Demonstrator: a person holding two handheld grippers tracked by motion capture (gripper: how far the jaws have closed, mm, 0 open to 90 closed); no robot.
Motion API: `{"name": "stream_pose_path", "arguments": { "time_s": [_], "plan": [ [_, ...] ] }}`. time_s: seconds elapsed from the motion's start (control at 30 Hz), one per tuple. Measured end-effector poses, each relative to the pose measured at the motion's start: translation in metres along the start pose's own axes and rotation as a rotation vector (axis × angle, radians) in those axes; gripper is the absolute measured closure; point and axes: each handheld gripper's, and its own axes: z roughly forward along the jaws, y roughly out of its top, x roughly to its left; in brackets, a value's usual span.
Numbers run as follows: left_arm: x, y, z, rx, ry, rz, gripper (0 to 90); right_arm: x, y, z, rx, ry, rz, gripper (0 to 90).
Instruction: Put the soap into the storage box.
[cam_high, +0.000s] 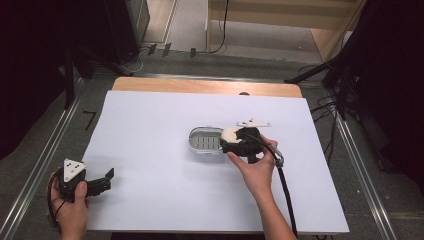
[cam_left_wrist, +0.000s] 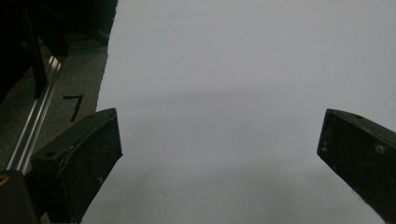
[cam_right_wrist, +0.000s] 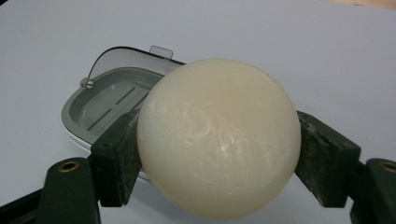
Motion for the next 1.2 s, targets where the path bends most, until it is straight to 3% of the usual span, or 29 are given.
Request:
{"name": "stream_pose_path", "arguments": {
  "time_s": [0.8,1.2],
  "plan": [
    [0.001,0.000,0.000,0.001,-0.003,0.000,0.3,0.028,0.011,0.025,0.024,0.034,-0.030,24.7],
    [0.001,0.000,0.001,0.005,-0.003,-0.001,0.3,0.035,0.009,0.038,0.045,0.042,-0.023,24.7]
  ]
}}
